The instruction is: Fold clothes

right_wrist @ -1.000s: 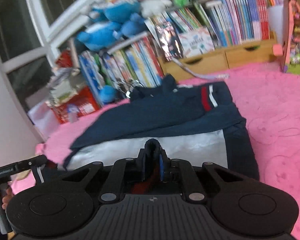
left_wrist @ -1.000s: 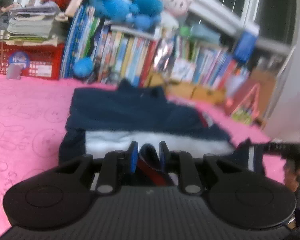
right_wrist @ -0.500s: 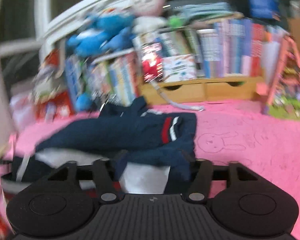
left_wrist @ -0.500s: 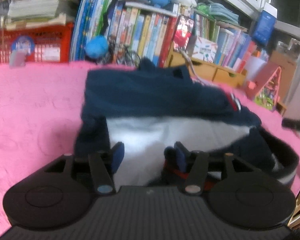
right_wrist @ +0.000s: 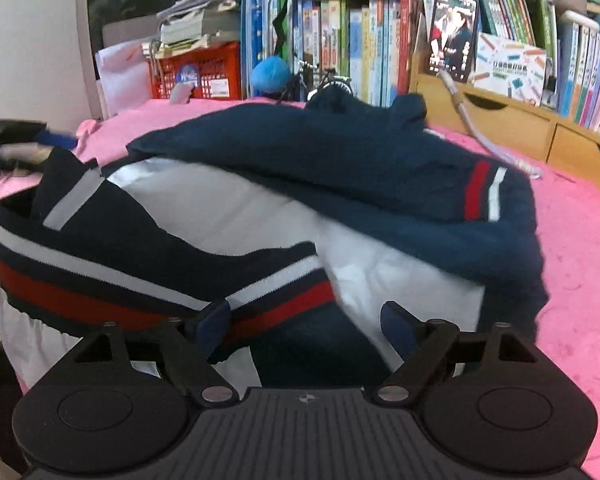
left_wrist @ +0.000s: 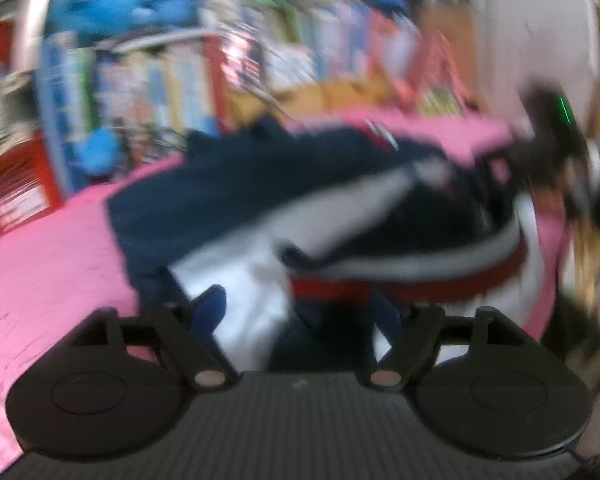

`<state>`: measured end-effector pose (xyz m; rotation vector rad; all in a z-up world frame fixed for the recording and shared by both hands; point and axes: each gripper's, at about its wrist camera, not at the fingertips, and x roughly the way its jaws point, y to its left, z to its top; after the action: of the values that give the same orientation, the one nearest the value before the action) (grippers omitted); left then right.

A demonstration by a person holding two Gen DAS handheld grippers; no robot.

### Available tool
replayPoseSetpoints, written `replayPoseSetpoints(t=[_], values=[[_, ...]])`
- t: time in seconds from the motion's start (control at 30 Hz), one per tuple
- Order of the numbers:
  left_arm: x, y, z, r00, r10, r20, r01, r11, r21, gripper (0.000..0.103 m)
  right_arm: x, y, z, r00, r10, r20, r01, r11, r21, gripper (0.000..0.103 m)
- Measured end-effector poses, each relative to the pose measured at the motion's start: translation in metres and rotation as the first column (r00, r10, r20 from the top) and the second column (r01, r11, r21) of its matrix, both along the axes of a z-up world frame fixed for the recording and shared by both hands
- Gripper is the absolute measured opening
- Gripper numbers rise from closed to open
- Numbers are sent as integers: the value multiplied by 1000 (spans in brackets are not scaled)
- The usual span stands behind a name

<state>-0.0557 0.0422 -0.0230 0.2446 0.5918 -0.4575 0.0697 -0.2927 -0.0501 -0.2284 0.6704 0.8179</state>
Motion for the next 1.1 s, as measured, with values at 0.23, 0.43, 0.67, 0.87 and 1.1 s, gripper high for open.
replayPoseSetpoints(t=[0.23, 0.43, 0.67, 0.87, 1.1], values=[[25, -9, -14, 994, 87, -63, -97, 980, -174, 25, -11, -11, 18, 988, -152, -19, 153, 984, 88, 18], [11, 15, -1, 974, 225, -18, -223, 950, -218, 18, -19, -49, 28, 935, -349, 59, 342, 933, 110, 18], [12, 32, 7, 979, 192, -72, -205, 924, -322, 61, -13, -67, 20, 956, -293, -5, 290, 946, 146, 33], [54, 8, -11, 978, 114, -175, -157, 953, -258, 79, -3, -56, 14, 977, -211, -20, 212, 971, 107, 61], [35, -5, -6, 970, 218, -106, -236, 952, -197, 24, -22, -49, 5, 980, -199, 11, 198, 978, 66, 23]])
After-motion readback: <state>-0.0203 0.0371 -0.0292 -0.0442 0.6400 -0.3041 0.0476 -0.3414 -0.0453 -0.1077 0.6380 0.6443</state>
